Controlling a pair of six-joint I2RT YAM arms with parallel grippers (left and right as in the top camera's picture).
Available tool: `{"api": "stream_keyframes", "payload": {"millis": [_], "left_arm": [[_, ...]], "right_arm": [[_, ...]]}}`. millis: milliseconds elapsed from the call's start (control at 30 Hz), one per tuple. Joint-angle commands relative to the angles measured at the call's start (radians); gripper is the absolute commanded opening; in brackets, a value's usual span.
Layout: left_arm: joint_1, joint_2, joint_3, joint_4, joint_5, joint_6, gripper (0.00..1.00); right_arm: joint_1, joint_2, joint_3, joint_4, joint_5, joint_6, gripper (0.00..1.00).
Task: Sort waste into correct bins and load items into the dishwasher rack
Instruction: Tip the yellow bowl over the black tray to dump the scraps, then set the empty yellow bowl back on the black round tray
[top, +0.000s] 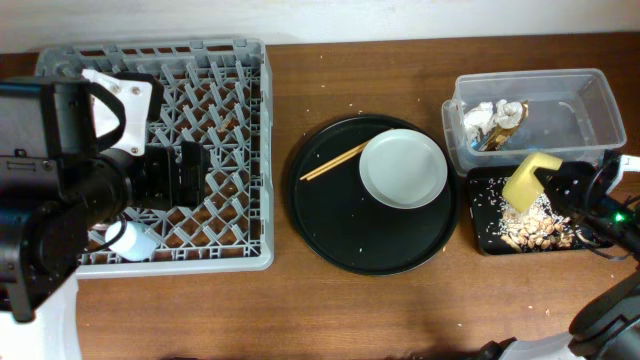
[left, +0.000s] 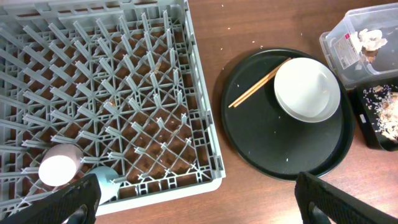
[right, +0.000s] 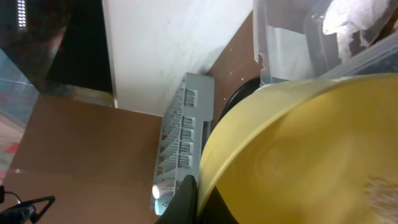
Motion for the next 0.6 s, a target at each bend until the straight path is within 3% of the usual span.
{"api": "stream_keyframes", "payload": {"millis": [0, 33, 67, 100, 133, 167, 200, 233, 267, 300, 367, 400, 467, 567], "left_arm": [[-0.003, -0.002, 0.004, -0.001, -0.007, -0.01, 0.99], [-0.003, -0.002, 0.003, -0.001, -0.007, -0.01, 0.99], [-0.003, -0.002, 0.004, -0.001, -0.007, -0.01, 0.99], [-0.003, -0.002, 0.003, -0.001, -0.007, -0.01, 0.99], [-0.003, -0.002, 0.003, -0.001, -0.007, -0.01, 0.99], [-0.003, -0.002, 0.004, -0.001, -0.007, -0.01, 0.99], [-0.003, -0.002, 0.004, -0.001, -0.007, -0.01, 0.99], [-0.003, -0.002, 0.004, -0.001, -0.007, -0.01, 0.99], [-0.003, -0.002, 0.003, -0.001, -0.007, -0.01, 0.99], [-0.003, -0.002, 0.003, -0.001, -0.007, -0.01, 0.99], [-0.003, -0.002, 0.003, -0.001, -0.007, -0.01, 0.99], [-0.003, -0.002, 0.003, -0.001, -0.007, -0.01, 0.99], [-0.003, -0.002, 0.003, -0.001, -0.007, -0.01, 0.99], [-0.003, -0.002, 0.003, -0.001, -0.007, -0.01, 0.99]], "right_arm": [[0.003, -0.031, 0.0, -0.058, -0.037, -0.158, 0.04], [0.004, -0.026, 0.0, 0.003, 0.054, -0.029, 0.04], [0.003, -0.026, 0.0, -0.02, 0.021, 0.032, 0.04], [0.007, -0.034, 0.0, -0.054, -0.01, -0.142, 0.04], [0.004, -0.03, 0.0, -0.007, 0.061, -0.024, 0.04], [-0.002, -0.032, 0.0, -0.034, 0.008, -0.002, 0.04], [-0.002, -0.039, 0.0, -0.054, -0.02, -0.087, 0.04], [-0.002, -0.042, 0.0, -0.013, 0.058, -0.08, 0.04], [-0.004, -0.037, 0.0, -0.02, 0.061, 0.031, 0.04], [-0.003, -0.042, 0.0, -0.043, 0.038, -0.058, 0.04], [-0.004, -0.039, 0.0, 0.014, 0.112, 0.114, 0.04], [-0.004, -0.045, 0.0, -0.024, 0.054, 0.022, 0.04], [-0.003, -0.052, 0.002, 0.01, 0.166, 0.109, 0.04], [0.026, -0.173, 0.01, -0.105, 0.137, -0.008, 0.04]]}}
